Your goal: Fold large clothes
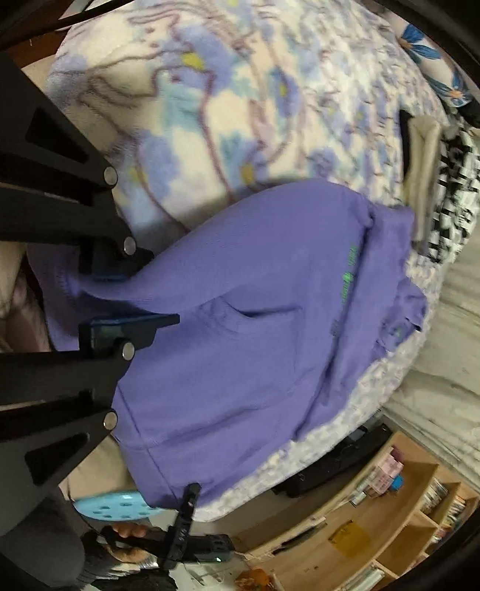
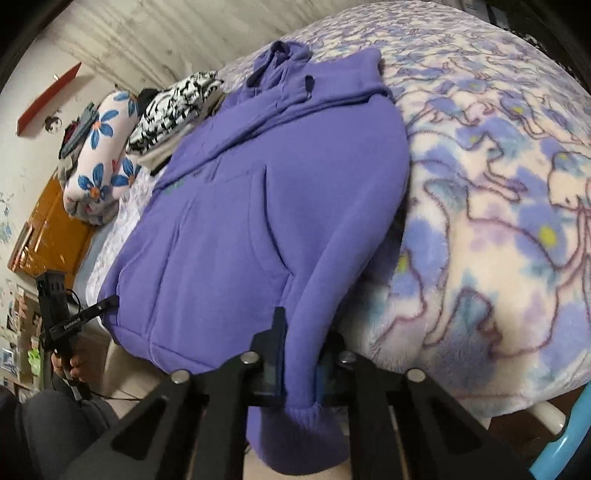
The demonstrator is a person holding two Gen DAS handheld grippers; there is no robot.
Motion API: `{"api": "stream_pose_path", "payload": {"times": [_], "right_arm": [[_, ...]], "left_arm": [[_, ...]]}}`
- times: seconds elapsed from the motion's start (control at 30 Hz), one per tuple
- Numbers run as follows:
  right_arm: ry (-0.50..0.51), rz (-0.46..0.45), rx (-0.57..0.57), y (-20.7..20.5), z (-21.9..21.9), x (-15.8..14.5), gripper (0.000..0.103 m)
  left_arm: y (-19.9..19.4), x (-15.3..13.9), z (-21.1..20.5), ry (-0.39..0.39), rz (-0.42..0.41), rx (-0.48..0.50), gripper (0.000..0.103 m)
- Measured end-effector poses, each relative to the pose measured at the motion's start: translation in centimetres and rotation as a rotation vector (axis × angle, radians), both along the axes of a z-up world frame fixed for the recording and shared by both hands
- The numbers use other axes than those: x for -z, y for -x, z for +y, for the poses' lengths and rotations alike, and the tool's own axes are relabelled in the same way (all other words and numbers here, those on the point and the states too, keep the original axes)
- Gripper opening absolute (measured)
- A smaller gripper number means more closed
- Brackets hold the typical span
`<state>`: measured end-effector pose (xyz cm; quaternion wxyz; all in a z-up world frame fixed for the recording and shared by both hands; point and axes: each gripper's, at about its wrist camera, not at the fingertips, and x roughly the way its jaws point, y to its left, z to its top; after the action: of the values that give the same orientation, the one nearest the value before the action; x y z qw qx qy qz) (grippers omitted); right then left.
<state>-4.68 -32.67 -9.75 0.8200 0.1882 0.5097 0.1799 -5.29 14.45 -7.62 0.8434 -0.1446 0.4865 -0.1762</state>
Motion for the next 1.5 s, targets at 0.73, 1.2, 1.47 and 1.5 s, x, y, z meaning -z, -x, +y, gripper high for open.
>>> {"api": "stream_pose_path", "payload": {"times": [0.73,1.2,1.47,1.5], "right_arm": [[-0.052,-0.142,-0.124,6.2,1.7,-11.0,0.007],[-0.281,-0.137,0.036,-1.4,-0.5,-9.2,0.007],[-0.335,-0.162,0.166,-10.5,-0.9,-8.7,0.010],[-0.331,-0.156,0.183,-11.6,-0.9,-8.4,0.011]], "left_arm": [[6.4,-10.9,1.3,0.103,-0.073,-0.046,0.009],[-1.1,-9.5,2.6,0.158,-0.111,-0.141,0.010],[-10.2,-8.8,3.4,0.149,-0.128,-0.179,0.011],[-11.8,-8.7,3.5,0.149,-0.125,-0.191,0.012]]}}
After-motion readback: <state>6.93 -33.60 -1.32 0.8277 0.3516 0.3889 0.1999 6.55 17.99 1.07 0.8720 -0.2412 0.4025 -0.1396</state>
